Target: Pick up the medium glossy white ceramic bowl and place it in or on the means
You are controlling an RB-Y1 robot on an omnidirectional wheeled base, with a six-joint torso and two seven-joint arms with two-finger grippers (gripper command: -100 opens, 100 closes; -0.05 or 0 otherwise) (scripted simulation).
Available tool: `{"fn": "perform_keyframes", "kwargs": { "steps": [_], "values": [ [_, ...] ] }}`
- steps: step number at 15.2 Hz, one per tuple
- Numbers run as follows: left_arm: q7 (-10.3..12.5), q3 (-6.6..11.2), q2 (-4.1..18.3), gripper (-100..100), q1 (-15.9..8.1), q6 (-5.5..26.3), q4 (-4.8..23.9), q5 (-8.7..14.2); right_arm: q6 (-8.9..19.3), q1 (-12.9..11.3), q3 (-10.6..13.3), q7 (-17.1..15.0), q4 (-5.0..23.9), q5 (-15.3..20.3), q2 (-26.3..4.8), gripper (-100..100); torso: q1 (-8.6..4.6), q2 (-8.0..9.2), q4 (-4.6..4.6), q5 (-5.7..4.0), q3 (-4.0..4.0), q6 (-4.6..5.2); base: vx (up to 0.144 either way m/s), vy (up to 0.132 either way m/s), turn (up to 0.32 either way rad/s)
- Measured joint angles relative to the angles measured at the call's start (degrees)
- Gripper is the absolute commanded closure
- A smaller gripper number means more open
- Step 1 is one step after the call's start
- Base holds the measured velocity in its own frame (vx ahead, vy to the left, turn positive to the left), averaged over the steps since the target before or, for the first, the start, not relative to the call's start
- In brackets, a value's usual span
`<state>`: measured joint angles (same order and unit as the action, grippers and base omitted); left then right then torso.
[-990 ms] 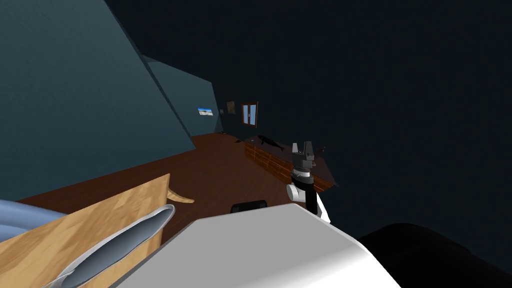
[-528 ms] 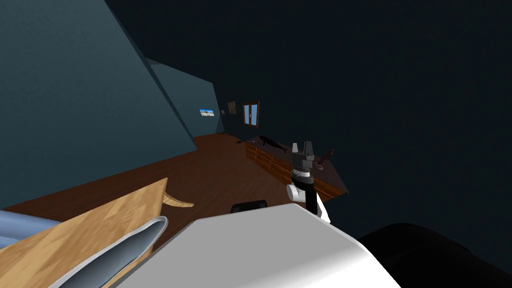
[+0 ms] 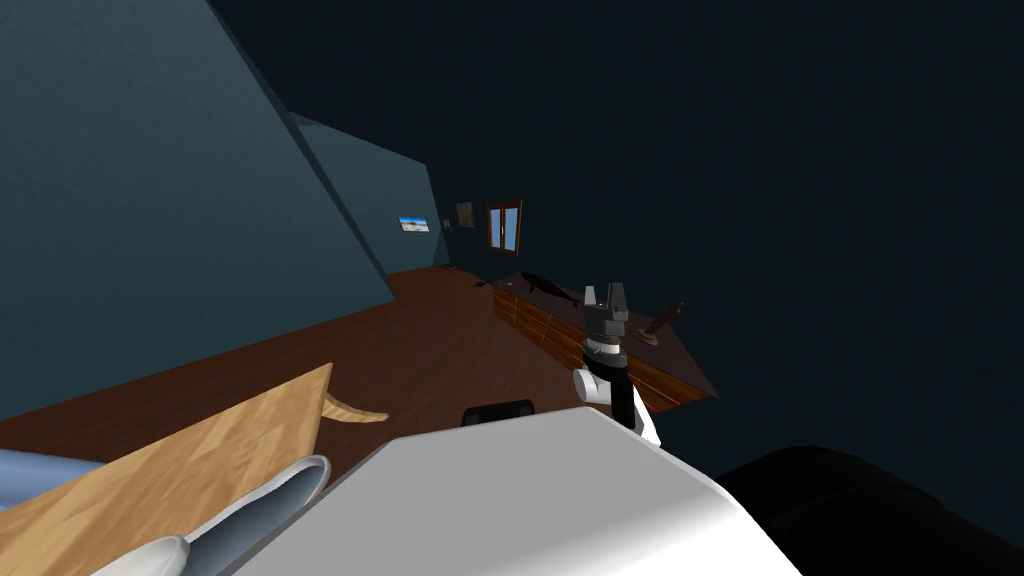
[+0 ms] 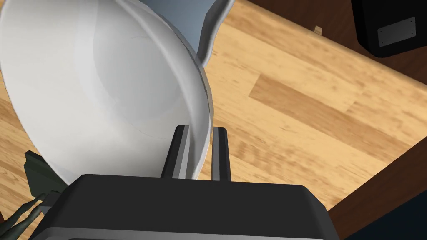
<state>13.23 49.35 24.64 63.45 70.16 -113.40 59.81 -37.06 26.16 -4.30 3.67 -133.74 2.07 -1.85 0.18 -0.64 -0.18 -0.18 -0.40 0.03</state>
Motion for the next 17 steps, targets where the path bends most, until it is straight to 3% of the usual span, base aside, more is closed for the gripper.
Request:
{"fn": "perform_keyframes", "kwargs": {
  "steps": [1, 2, 7, 17],
  "values": [
    [0.5, 0.90, 0.5, 100, 0.2, 0.4, -1.3, 0.6, 0.0, 0.0, 0.0, 0.0, 0.0, 0.0, 0.0, 0, -0.06, 0.01, 0.01, -0.03, 0.01, 0.02, 0.050, 0.042, -0.018],
    [0.8, 1.19, 0.7, -100, 0.2, 0.6, -1.7, 0.7, 0.0, 0.0, 0.0, 0.0, 0.0, 0.0, 0.0, 0, -0.14, 0.12, 0.03, 0.01, 0.07, -0.03, 0.021, 0.018, -0.012],
    [0.8, 1.18, 0.7, -100, 0.2, 0.6, -1.7, 0.7, 0.0, 0.0, 0.0, 0.0, 0.0, 0.0, 0.0, 0, -0.37, 0.48, 0.11, -0.04, 0.28, -0.06, 0.005, 0.004, 0.000],
    [0.8, 7.81, 1.5, -100, 5.3, 4.3, -5.8, 8.1, 0.0, 0.0, 0.0, 0.0, 0.0, 0.0, 0.0, 0, -0.37, 0.48, 0.11, -0.04, 0.28, -0.06, 0.012, 0.009, 0.005]
  ]
}}
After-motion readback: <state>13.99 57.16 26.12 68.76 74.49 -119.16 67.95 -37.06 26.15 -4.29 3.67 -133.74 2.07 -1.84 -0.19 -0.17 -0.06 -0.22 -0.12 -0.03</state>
